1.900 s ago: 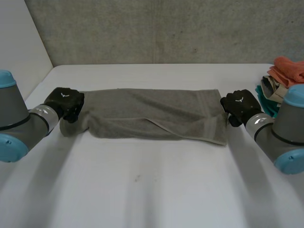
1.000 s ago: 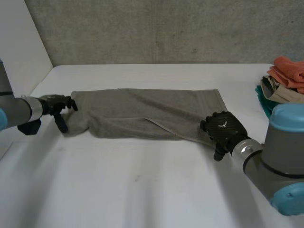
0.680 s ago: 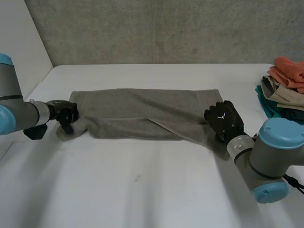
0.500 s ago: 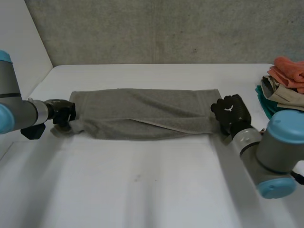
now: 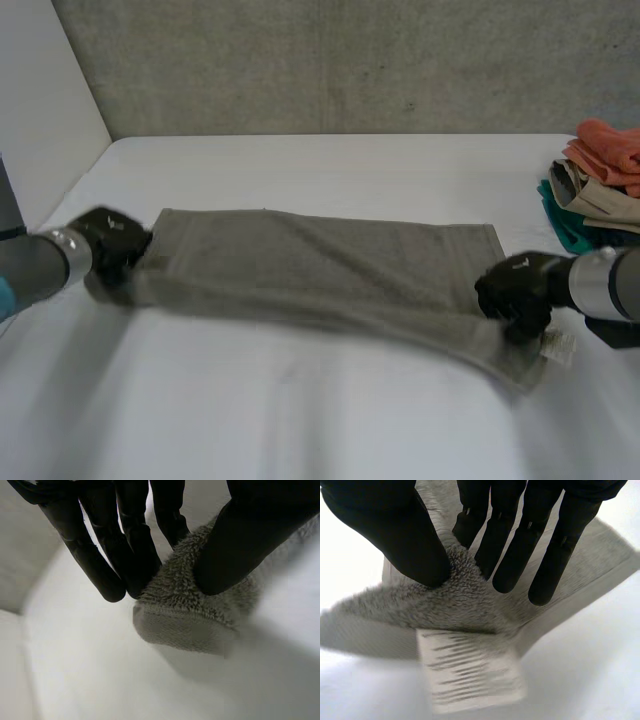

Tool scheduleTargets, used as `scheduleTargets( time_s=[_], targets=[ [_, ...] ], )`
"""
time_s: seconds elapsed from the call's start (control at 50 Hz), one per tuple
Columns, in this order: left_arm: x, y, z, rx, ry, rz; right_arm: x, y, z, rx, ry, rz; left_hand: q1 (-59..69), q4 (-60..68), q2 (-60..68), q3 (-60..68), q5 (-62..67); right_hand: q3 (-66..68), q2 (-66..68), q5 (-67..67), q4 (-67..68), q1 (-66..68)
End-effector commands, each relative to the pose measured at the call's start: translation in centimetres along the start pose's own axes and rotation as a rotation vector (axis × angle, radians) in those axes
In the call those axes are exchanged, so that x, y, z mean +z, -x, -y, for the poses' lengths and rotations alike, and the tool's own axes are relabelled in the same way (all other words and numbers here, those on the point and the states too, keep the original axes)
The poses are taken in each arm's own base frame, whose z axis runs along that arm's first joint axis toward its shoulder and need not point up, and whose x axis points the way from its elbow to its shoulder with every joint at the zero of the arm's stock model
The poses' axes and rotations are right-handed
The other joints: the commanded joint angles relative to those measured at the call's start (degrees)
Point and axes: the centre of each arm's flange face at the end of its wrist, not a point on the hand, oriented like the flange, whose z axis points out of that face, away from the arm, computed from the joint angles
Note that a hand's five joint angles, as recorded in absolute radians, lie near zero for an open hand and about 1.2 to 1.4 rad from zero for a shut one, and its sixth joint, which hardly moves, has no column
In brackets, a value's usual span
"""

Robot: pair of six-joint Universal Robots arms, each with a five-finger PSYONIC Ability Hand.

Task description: Fold the laundry.

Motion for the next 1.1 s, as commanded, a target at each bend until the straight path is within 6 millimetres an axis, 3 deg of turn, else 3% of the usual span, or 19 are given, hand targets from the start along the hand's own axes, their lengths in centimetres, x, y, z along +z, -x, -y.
scheduleTargets(
  time_s=[0.02, 0.04, 0.1, 0.12, 0.18, 0.26, 0.32, 0.4, 0.48, 0.62, 0.7, 0.78, 0.84, 0.9, 1.0, 1.1],
  targets=[
    [2.1, 5.6, 8.0, -0.015, -0.424, 0.321, 2.3, -3.3, 6.1, -0.026, -0.267, -0.236, 14.4, 11.8, 11.6, 11.9, 13.2, 11.8, 12.4, 12.9, 11.3, 14.9],
    [1.8, 7.6, 10.2, -0.034, -0.537, 0.415, 2.1, -4.9, 8.0, -0.004, -0.372, -0.336, 14.4, 11.8, 11.6, 11.9, 13.2, 11.8, 12.4, 12.9, 11.3, 14.9],
    [0.7, 10.7, 13.2, -0.091, -0.700, 0.560, 0.7, -7.2, 11.3, 0.042, -0.566, -0.480, 14.4, 11.8, 11.6, 11.9, 13.2, 11.8, 12.4, 12.9, 11.3, 14.9],
    [-0.3, 12.5, 14.9, -0.150, -0.806, 0.646, -0.6, -8.7, 13.2, 0.080, -0.703, -0.563, 14.4, 11.8, 11.6, 11.9, 13.2, 11.8, 12.4, 12.9, 11.3, 14.9],
    [-2.1, 14.9, 17.1, -0.240, -0.971, 0.752, -3.5, -10.7, 16.3, 0.147, -0.971, -0.669, 14.4, 11.8, 11.6, 11.9, 13.2, 11.8, 12.4, 12.9, 11.3, 14.9],
    [-3.3, 15.7, 18.5, -0.290, -1.084, 0.781, -5.8, -11.5, 18.3, 0.170, -1.161, -0.698, 14.4, 11.8, 11.6, 11.9, 13.2, 11.8, 12.4, 12.9, 11.3, 14.9],
    [-3.0, 15.4, 18.3, -0.288, -1.076, 0.765, -5.9, -11.3, 18.4, 0.161, -1.149, -0.676, 14.4, 11.8, 11.6, 11.9, 13.2, 11.8, 12.4, 12.9, 11.3, 14.9],
    [-1.7, 14.7, 16.9, -0.292, -1.022, 0.722, -4.1, -10.6, 17.4, 0.165, -1.036, -0.577, 14.4, 11.8, 11.6, 11.9, 13.2, 11.8, 12.4, 12.9, 11.3, 14.9],
    [0.6, 12.5, 13.7, -0.304, -0.893, 0.634, -0.8, -9.7, 14.4, 0.202, -0.824, -0.441, 14.4, 11.8, 11.6, 11.9, 13.2, 11.8, 12.4, 12.9, 11.3, 14.9],
    [4.9, 4.0, 5.7, -0.216, -0.590, 0.352, 5.9, -6.7, 6.8, 0.194, -0.393, -0.244, 14.4, 11.8, 11.6, 11.9, 13.2, 11.8, 12.4, 12.9, 11.3, 14.9],
    [5.4, 0.8, 2.1, -0.141, -0.448, 0.250, 8.5, -6.0, 3.7, 0.143, -0.261, -0.217, 14.4, 11.8, 11.6, 11.9, 13.2, 11.8, 12.4, 12.9, 11.3, 14.9],
    [5.1, -1.5, 0.1, -0.063, -0.339, 0.172, 10.1, -5.6, 1.9, 0.121, -0.181, -0.220, 14.4, 11.8, 11.6, 11.9, 13.2, 11.8, 12.4, 12.9, 11.3, 14.9],
    [4.8, -2.4, -0.4, -0.026, -0.296, 0.142, 10.3, -5.6, 1.5, 0.126, -0.163, -0.231, 12.6, 10.0, 9.8, 10.1, 11.3, 11.8, 12.4, 12.9, 11.3, 14.9],
    [4.2, -3.5, -1.0, 0.003, -0.239, 0.100, 10.1, -5.7, 1.5, 0.131, -0.160, -0.247, -10.7, -13.3, -13.5, -13.2, -12.0, 11.1, 11.7, 12.2, 10.7, 14.2],
    [2.4, -3.7, -0.8, -0.005, -0.193, 0.068, 8.1, -5.8, 2.4, 0.137, -0.169, -0.294, -37.4, -40.1, -40.2, -39.9, -38.7, -33.0, -32.5, -32.0, -33.5, -29.9],
    [-0.1, -2.3, 0.9, -0.005, -0.214, 0.089, 6.0, -6.2, 3.2, 0.133, -0.220, -0.359, -41.6, -44.2, -44.3, -44.0, -42.8, -43.5, -43.0, -42.5, -44.0, -40.4]
  ],
)
